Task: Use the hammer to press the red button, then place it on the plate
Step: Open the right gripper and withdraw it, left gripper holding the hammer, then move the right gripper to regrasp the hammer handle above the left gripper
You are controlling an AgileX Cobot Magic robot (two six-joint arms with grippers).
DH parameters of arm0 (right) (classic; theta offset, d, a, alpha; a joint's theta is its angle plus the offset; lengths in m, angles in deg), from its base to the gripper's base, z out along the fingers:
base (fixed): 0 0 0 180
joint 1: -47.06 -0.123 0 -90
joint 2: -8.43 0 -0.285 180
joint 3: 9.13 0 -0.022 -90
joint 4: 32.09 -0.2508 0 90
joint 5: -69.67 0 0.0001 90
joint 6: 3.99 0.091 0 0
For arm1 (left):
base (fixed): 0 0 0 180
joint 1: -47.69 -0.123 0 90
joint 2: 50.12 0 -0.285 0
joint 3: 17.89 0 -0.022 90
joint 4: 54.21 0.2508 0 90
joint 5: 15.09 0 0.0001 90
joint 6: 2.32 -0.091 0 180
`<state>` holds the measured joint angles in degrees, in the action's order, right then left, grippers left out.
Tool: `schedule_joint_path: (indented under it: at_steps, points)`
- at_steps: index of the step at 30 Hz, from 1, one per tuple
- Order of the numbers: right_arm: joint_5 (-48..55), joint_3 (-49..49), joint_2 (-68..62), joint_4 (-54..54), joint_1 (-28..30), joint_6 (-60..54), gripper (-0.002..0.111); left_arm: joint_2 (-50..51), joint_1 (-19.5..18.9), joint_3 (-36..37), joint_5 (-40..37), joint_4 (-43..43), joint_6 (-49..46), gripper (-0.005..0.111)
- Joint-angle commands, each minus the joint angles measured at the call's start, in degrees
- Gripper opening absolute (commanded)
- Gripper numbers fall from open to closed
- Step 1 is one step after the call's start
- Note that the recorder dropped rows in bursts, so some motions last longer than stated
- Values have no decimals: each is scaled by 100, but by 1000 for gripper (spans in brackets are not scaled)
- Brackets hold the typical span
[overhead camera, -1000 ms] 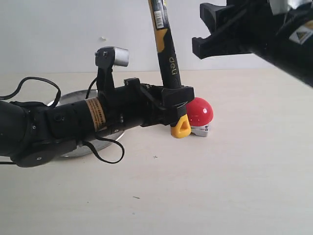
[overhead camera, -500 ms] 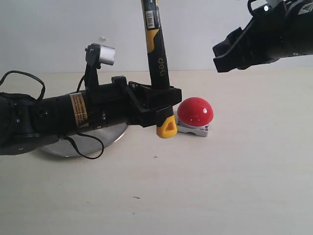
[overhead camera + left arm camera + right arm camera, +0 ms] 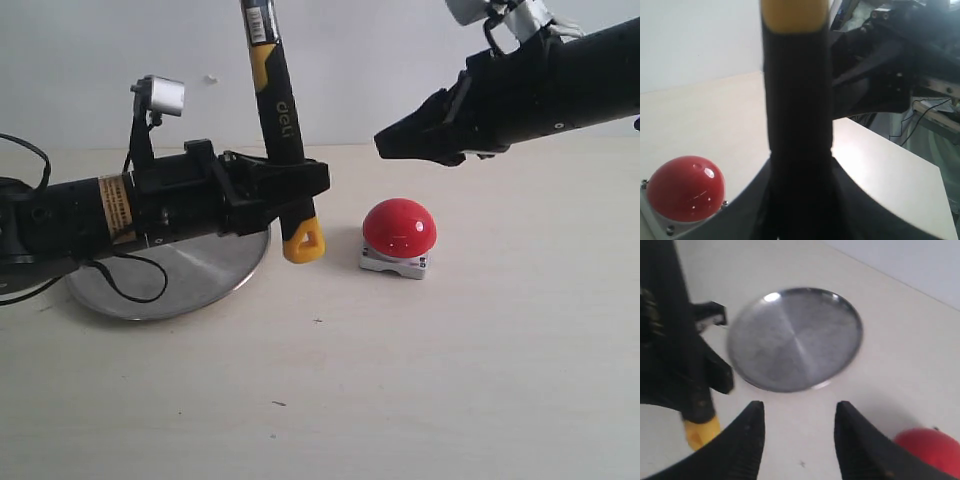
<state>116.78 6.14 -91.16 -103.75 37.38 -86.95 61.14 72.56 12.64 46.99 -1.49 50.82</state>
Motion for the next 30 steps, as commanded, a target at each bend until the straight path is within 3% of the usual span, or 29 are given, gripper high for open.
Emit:
schedule_joint_path:
  at_steps: [1, 3, 14, 24, 30]
  points:
    - [1776, -213, -134, -884, 426, -666, 43, -107, -98, -17, 499, 70, -42, 0]
    - [2249, -213, -194, -1126, 563, -833, 43, -107, -98, -17, 513, 104, -42, 0]
    - [2285, -248, -648, -1770, 633, -1485, 46, -107, -98, -17, 789, 483, -4, 0]
    - [2285, -248, -618, -1941, -5, -1577, 46, -107, -87, -17, 789, 599, 208, 0]
    - [2285, -248, -618, -1964, -34, -1588, 46, -107, -87, -17, 789, 794, 235, 0]
